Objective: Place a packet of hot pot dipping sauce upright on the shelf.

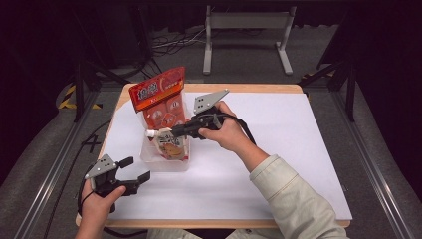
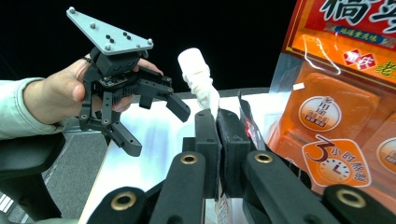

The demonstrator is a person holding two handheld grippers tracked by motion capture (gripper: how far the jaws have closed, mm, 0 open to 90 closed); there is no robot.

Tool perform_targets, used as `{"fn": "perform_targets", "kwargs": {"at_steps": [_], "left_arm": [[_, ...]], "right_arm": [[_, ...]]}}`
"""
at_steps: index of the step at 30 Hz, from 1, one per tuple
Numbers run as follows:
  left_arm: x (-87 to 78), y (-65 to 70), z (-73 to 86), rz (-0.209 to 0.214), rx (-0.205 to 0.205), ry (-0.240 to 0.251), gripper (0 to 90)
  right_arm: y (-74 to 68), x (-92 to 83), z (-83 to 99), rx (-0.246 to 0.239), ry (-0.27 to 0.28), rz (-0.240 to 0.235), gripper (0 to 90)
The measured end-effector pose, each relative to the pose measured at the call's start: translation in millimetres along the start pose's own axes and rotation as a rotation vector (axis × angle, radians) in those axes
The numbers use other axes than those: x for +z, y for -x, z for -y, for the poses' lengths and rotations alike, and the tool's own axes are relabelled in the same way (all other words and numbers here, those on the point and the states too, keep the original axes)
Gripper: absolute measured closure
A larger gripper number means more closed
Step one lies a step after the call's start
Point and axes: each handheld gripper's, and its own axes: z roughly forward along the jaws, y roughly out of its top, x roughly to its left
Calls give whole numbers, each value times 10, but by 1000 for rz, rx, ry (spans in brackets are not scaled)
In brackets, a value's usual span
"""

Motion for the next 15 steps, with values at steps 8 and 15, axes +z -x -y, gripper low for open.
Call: {"fn": "perform_targets", "kwargs": {"at_steps": [8,15], "left_arm": [[0,1,-1,-2,0,2,128],[1,0,-1,-1,0,4,128]], "right_arm": [[6,58,59,13,-24,0,883],[10,100,92,25,-34,-8,879]]}}
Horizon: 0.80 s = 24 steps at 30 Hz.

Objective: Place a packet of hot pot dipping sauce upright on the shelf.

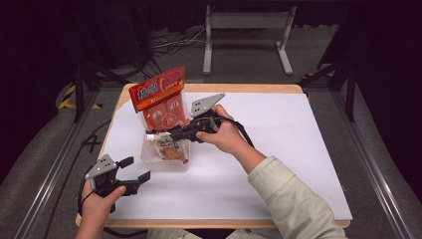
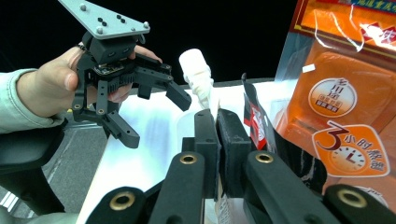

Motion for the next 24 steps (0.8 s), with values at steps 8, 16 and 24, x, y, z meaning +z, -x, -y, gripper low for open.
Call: {"fn": "perform_targets", "kwargs": {"at_steps": [8,16,24], "left_arm": [[-1,2,-2,0,1,-4,128],[-3,1,-1,0,0,-4,128],[10,5,0,2,4,-4,128]], "right_arm": [[12,30,35,11,-16,-5,875],[27,39,68,29,-36,3,866],[43,-12,70,49,-47,18,827]]}}
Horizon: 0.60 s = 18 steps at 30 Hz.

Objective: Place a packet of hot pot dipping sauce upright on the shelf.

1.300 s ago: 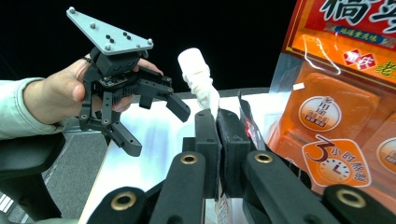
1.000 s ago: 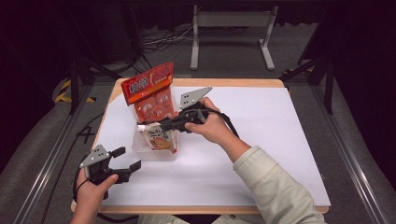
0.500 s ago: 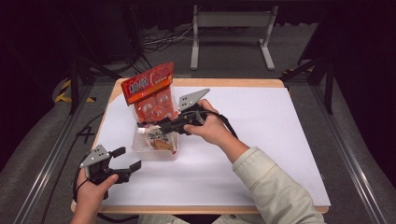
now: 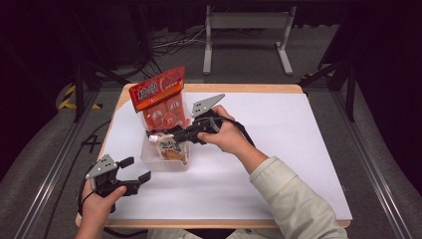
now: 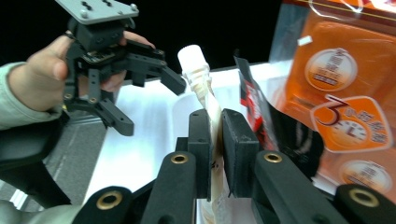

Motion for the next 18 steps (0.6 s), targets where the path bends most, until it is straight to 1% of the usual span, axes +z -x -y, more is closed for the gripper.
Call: {"fn": "perform_targets", "kwargs": {"at_steps": [4,7,8,11,12,15,16,18], "left_arm": [[10,7,0,3,-3,-2,128],[11,6,0,2,-4,-2,127],[11,5,0,2,-5,1,128],[12,5,0,3,-8,-1,127],[12,5,0,3,-8,-1,127],[15,6,0,5,-7,-1,127],[14,6,0,5,-7,-1,127],[13,5,-2,5,-9,0,126]], "right_arm": [[7,-33,17,3,-2,8,818],[5,-44,20,6,-2,6,789],[0,-45,18,4,3,12,747],[-10,-54,12,3,11,17,686],[-10,-54,12,3,11,17,686],[-35,-98,-4,4,32,28,634],[-47,-117,-11,5,40,31,604],[-82,-170,-29,12,71,41,514]]}}
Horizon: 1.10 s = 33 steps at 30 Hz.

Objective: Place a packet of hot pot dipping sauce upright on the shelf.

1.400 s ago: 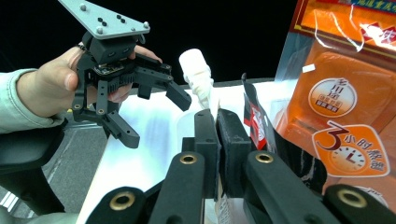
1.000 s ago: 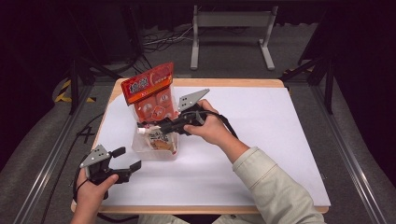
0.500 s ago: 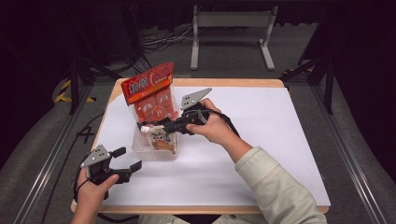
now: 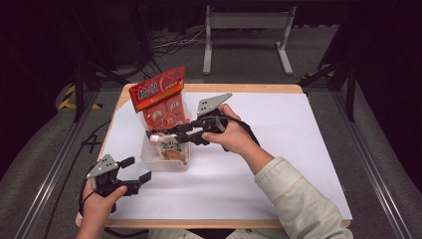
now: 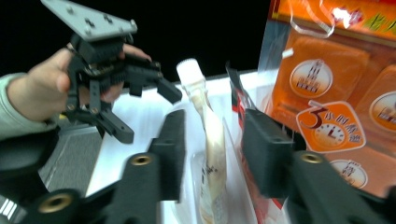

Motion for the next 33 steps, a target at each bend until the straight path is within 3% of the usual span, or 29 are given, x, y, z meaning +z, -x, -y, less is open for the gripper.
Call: {"fn": "perform_targets", "kwargs": {"at_steps": [3,6,9,11,15,21,28,33], "left_arm": [[1,0,-2,1,2,-1,126],[2,2,-5,0,5,-1,125],[-6,7,-4,-2,9,-1,124],[-11,11,-5,-3,6,3,124],[0,22,-14,-2,11,1,123],[33,30,-28,9,19,0,119],[38,40,-47,33,12,41,106],[44,58,-53,30,19,35,105]], "right_arm": [[-64,-98,-23,-13,36,24,327],[-145,-240,-17,-22,51,66,260],[-214,-405,15,-19,64,117,258],[-262,-569,60,-24,77,182,258],[-311,-805,182,-42,95,264,256],[-409,-1186,370,-31,140,348,249],[-538,-1610,657,-4,156,470,248],[-625,-1845,844,24,169,521,247]]}}
